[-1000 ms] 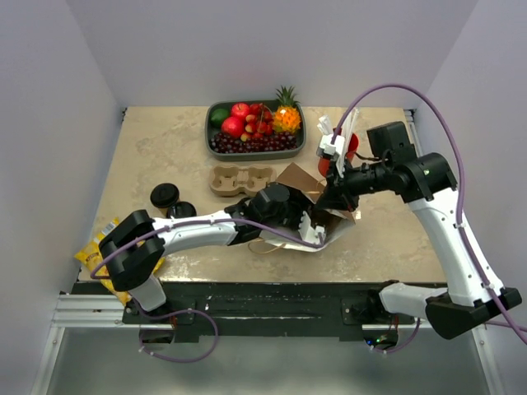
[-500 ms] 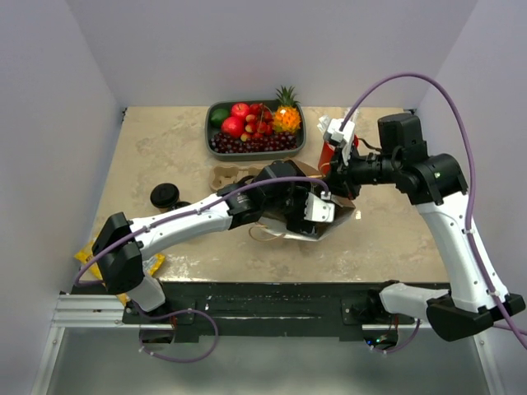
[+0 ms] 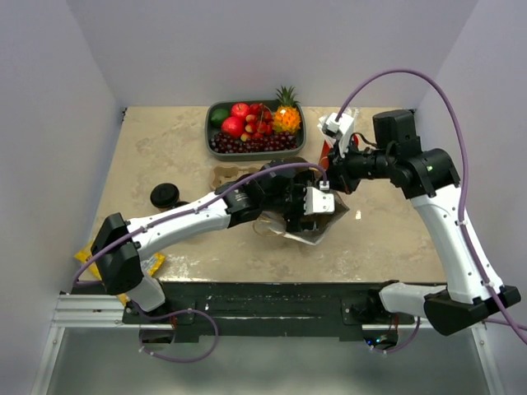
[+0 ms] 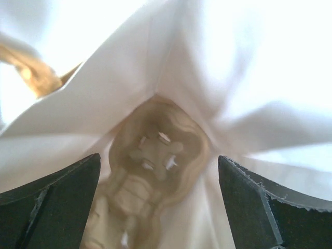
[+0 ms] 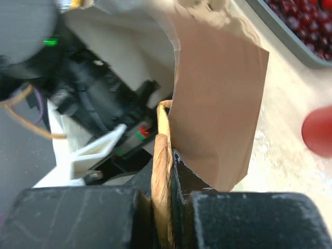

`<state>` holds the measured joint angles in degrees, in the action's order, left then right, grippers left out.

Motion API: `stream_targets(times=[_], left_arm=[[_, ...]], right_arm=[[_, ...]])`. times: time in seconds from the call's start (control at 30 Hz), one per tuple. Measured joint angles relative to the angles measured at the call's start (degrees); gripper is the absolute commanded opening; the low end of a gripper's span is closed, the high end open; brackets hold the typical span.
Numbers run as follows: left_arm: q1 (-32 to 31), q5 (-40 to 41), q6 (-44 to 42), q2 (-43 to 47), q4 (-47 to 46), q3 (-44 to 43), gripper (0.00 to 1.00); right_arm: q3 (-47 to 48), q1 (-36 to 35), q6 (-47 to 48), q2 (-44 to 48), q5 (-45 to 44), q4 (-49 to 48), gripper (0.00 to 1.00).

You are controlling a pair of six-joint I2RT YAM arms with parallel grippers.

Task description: Pack the takeout coffee

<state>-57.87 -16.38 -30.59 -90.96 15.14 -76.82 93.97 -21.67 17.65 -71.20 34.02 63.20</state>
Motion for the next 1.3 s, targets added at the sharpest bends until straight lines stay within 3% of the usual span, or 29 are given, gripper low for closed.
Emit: stream_targets(times=[0.27, 0.47, 0.7, 1.03, 1.2, 1.3], left_arm=[[-0.8, -1.9, -4.3, 3.2, -4.3, 0.6, 0.95], [-1.0, -4.0, -9.6, 4.7, -7.3, 1.7, 0.95], [-1.1, -4.0, -8.7, 8.8, -14.4, 4.3, 0.99], [-1.2, -0.1, -3.5, 17.3, -18.9, -1.6, 1.0], [0.6, 5.7, -2.2, 21.3, -14.4, -2.3, 1.0], [4.7, 7.9, -0.8, 22.2, -10.5, -3.8, 1.0]], right_arm=[[0.8, 0.6, -3.1, -5.2, -8.4, 0.2, 0.0], [1.7, 0.7, -3.3, -7.9, -9.4, 0.3, 0.0], [1.9, 0.9, -3.1, -7.5, -9.6, 0.4, 0.0], [1.6, 2.1, -2.2, -7.5, -3.7, 3.4, 0.0], [4.7, 2.2, -2.6, -7.8, 4.8, 7.3, 0.0], [9.7, 2.2, -2.7, -8.9, 9.6, 9.8, 0.0]])
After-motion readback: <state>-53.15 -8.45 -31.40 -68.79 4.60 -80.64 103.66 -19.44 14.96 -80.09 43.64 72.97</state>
